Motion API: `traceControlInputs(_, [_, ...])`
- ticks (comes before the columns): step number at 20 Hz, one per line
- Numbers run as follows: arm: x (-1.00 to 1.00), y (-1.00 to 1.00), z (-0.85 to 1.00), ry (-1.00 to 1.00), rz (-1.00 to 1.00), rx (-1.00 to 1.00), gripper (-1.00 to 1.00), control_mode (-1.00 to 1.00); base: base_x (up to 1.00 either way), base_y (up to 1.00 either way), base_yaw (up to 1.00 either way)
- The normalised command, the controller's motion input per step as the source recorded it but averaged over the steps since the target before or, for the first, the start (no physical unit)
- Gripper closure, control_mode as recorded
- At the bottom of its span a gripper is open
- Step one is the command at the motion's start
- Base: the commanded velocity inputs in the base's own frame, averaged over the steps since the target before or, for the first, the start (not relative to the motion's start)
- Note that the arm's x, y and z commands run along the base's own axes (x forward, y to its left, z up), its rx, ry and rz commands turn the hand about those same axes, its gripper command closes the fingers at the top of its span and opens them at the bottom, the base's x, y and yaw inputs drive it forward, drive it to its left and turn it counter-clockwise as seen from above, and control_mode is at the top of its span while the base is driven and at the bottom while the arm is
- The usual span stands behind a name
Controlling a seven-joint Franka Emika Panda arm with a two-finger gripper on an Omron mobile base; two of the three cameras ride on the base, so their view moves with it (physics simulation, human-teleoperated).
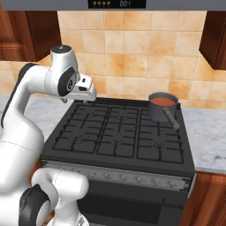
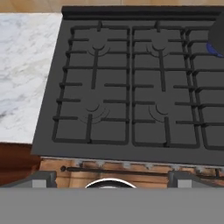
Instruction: Wait until the marinara sauce is simmered to a deep red color and then turn off the stove.
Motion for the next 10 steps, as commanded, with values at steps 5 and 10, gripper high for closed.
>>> traceControlInputs(5, [-0.30,-0.80,-0.16,-0.01,0.00,0.16,-1.00,-1.00,0.00,0.00,0.00])
traceControlInputs(10, [-0.26,-0.54,-0.31,-0.05,0.00,0.10,-1.00,-1.00,0.00,0.00,0.00])
